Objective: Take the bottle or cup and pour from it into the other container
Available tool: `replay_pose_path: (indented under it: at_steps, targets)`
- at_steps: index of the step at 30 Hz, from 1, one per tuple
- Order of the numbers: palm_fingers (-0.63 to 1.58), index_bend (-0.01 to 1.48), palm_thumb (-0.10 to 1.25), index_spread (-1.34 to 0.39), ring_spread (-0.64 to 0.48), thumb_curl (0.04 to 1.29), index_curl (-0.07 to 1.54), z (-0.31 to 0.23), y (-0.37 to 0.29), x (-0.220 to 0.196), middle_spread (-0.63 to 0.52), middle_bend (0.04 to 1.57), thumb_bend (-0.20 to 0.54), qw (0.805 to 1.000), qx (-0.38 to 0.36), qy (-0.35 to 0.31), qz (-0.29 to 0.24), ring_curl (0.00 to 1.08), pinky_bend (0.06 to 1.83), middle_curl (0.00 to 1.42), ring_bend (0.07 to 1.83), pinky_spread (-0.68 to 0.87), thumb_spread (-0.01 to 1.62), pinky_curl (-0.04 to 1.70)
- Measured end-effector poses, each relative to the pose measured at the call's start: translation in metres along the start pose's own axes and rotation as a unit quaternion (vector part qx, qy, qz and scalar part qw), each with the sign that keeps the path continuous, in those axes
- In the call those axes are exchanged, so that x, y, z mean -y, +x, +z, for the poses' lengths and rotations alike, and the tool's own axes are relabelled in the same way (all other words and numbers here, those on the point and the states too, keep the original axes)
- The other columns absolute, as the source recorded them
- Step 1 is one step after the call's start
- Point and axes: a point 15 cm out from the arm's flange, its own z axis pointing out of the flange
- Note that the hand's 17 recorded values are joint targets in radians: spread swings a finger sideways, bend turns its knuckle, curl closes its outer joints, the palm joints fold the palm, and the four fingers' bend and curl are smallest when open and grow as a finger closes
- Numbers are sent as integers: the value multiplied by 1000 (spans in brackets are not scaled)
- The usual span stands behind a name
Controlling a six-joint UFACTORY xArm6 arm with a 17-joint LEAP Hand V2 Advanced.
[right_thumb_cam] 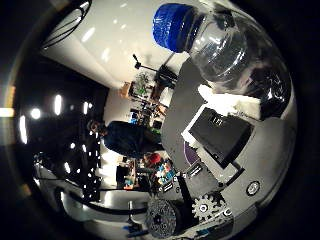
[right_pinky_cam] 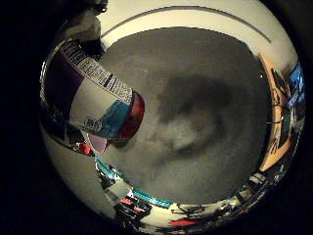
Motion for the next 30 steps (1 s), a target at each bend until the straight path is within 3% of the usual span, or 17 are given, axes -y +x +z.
replay_pose_path:
  at_steps: [8,17,23,30]
  targets:
    - [1080,1192,1140,-214,-260,907,864,-3,-46,8,-103,1418,-18,994,-76,-70,-21,908,1226,760,1311,-232,84,881]
    - [1088,1197,1136,-214,-267,909,864,-1,-91,6,-104,1414,-18,974,-162,-155,-34,926,1173,763,1301,-245,74,954]
    - [1091,1198,1136,-215,-268,908,865,5,-124,13,-105,1412,-18,944,-242,-211,-75,935,1150,763,1298,-254,71,990]
    - [1099,1192,1127,-215,-268,905,866,16,-153,16,-104,1409,-18,896,-331,-274,-114,940,1138,763,1290,-258,82,1010]
